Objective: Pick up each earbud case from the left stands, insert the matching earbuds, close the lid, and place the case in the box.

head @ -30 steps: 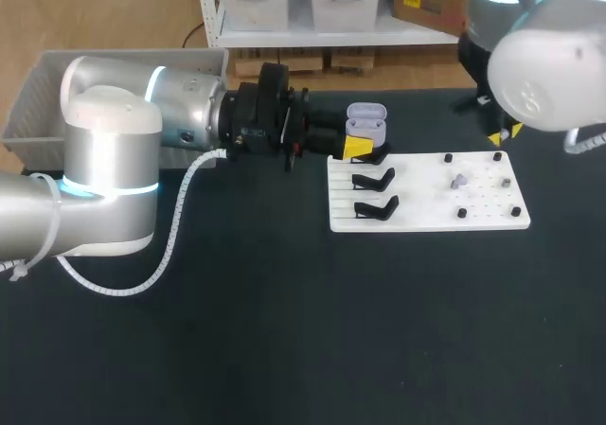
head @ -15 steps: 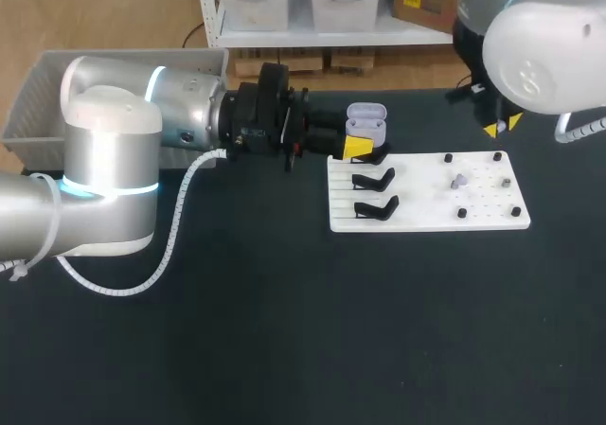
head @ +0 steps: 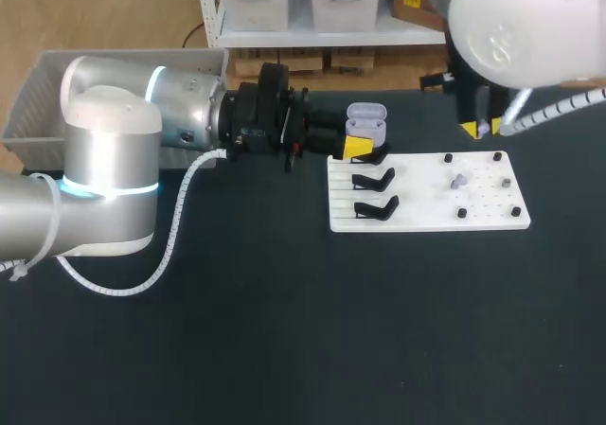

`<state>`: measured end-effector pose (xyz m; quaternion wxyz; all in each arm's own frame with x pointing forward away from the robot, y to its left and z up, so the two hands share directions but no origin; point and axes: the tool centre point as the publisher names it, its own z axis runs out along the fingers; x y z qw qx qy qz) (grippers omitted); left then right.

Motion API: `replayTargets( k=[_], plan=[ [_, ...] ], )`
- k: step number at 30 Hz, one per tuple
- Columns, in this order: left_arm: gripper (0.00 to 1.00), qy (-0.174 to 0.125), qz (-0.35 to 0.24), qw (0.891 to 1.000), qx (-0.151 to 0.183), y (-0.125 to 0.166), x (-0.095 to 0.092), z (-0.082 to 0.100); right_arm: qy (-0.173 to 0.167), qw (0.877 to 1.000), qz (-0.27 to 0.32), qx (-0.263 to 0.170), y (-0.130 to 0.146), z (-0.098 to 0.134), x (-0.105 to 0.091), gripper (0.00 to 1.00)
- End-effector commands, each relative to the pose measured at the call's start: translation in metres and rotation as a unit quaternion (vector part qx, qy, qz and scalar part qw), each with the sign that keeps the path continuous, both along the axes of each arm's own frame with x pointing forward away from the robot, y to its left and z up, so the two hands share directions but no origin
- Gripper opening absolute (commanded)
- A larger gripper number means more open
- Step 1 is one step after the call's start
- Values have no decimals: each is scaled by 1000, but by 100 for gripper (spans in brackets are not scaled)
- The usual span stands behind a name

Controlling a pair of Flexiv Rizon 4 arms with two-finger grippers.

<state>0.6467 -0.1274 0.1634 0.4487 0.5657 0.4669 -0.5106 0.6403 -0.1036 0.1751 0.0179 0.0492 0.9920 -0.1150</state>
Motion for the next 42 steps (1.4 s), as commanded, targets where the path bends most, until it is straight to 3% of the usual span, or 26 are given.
replayTargets(
  k=[1,6,21,22,24,27,32,37,39,42],
  plan=[
    [0,-1,2,1000,-1,0,-1,-1,-9,999,-38,-8,18,21,-20,0],
    [0,-1,2,1000,-1,0,-1,-1,-15,998,-56,10,35,29,-36,0],
    [0,-1,2,1000,-1,0,-1,-1,-15,998,-56,10,35,29,-36,0],
    [0,-1,2,1000,-1,0,-1,-1,-21,998,-61,25,45,34,-35,0],
    [0,-1,2,1000,-1,0,-1,-1,-33,997,-75,13,62,41,-32,0],
    [0,-1,2,1000,-1,0,-1,-1,-62,989,-136,5,82,50,-30,0],
    [0,-1,2,1000,-1,0,-1,-1,-52,970,-235,35,101,65,-33,0],
    [0,-1,2,1000,-1,0,-1,-1,-42,959,-275,61,114,76,-39,0],
    [0,-1,2,1000,-1,0,-1,-1,-21,957,-283,68,119,73,-41,0],
    [0,-1,2,1000,-1,0,-1,-1,-16,955,-284,81,119,71,-42,0]
  ],
)
